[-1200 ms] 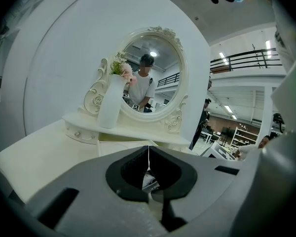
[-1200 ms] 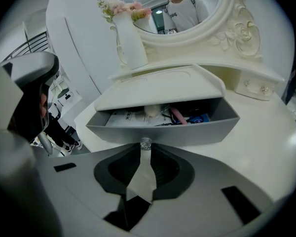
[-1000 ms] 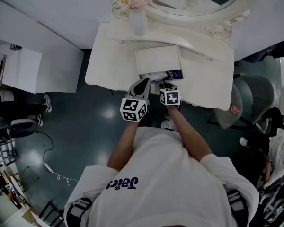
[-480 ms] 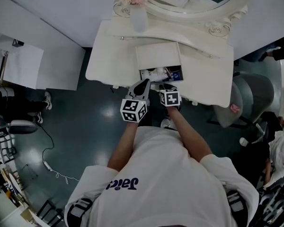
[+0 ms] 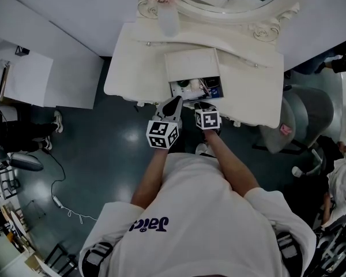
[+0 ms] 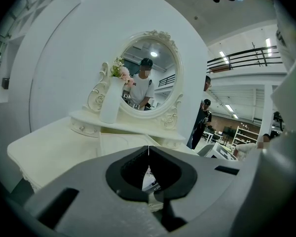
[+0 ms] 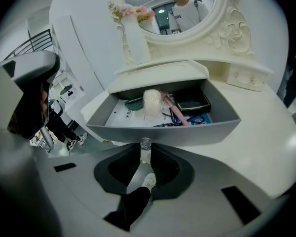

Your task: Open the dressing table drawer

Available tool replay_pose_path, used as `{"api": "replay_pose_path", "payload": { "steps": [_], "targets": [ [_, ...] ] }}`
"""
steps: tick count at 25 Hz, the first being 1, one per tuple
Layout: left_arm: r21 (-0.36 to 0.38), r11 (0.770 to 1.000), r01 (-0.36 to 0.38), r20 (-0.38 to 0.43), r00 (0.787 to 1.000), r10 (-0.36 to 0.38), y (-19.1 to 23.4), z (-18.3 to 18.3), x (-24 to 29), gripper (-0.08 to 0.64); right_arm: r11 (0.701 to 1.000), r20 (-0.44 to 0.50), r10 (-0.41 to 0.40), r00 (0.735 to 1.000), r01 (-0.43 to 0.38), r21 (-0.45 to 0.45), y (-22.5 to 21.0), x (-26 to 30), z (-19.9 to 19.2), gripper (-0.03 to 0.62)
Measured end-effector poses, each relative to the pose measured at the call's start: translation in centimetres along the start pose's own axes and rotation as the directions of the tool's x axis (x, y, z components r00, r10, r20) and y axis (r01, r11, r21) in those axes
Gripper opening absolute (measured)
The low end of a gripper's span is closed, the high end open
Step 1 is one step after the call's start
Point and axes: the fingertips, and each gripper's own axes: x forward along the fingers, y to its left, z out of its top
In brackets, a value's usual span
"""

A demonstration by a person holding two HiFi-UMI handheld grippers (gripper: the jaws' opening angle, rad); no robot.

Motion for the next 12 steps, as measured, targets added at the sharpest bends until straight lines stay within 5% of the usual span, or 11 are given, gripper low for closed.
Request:
{"api": "replay_pose_path", "payload": {
  "steps": [12],
  "targets": [
    [0.002, 1.0, 0.003, -0.001, 1.0, -0.003, -0.5, -0.4, -0.5, 0.017, 1.0, -0.002, -0.007, 1.0, 0.007, -0.008, -0.1, -0.3, -1.3, 0.067]
  ]
}}
